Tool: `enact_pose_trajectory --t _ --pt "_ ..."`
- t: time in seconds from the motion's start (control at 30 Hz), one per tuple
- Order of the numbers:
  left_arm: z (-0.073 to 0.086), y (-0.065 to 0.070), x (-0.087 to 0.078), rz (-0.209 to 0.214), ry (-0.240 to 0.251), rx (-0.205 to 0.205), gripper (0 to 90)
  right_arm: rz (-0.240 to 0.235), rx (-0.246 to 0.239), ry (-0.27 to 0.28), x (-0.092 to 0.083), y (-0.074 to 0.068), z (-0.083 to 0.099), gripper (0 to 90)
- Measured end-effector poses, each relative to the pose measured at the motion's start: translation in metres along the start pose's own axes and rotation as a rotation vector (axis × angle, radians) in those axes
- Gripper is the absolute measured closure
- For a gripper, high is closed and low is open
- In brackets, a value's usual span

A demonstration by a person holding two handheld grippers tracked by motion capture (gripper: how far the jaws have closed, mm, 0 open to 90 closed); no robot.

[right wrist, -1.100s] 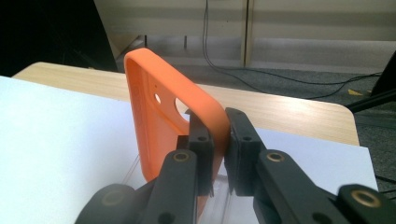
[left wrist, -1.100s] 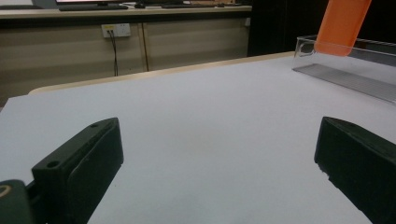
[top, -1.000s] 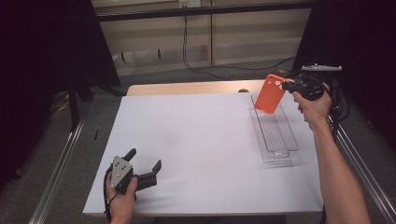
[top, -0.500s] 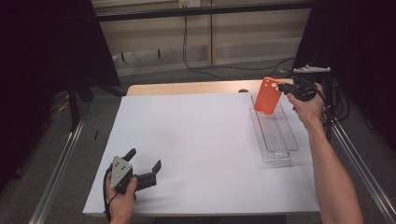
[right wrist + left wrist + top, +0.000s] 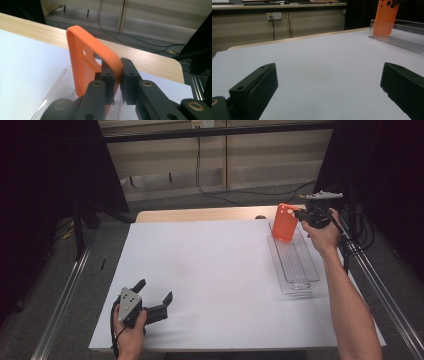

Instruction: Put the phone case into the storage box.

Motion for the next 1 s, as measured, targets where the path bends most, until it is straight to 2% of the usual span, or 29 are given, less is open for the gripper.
enact_pose_trajectory --t 0.13,0.47,0.7,0.9,1.0 --pt "0.000 0.000 0.000 0.002 0.000 0.000 1.2 0.022 -0.016 -0.002 0.004 -0.001 -0.001 81.7" --pt "0.000 0.000 0.000 0.003 0.000 -0.002 1.2 0.031 -0.027 0.002 0.006 -0.004 -0.004 81.8" --pt "0.001 0.001 0.001 0.012 -0.009 0.006 1.3 0.007 -0.004 -0.001 0.009 -0.001 -0.005 81.7" --pt "0.000 0.003 0.001 0.017 -0.008 0.013 1.3 0.003 0.025 0.000 0.013 0.003 -0.007 81.5" --pt "0.001 0.003 0.002 0.016 -0.006 0.006 1.3 0.002 0.024 0.001 0.015 0.003 -0.007 81.3"
Point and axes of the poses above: each handheld gripper's, and its own axes: x roughly forward along the jaws, z roughly out of its underside, y roughly to its right, the point moved 7 cm from there along x, roughly forward along the jaws, and after that the axes turned 8 degrees about x, right-handed, at the moved point
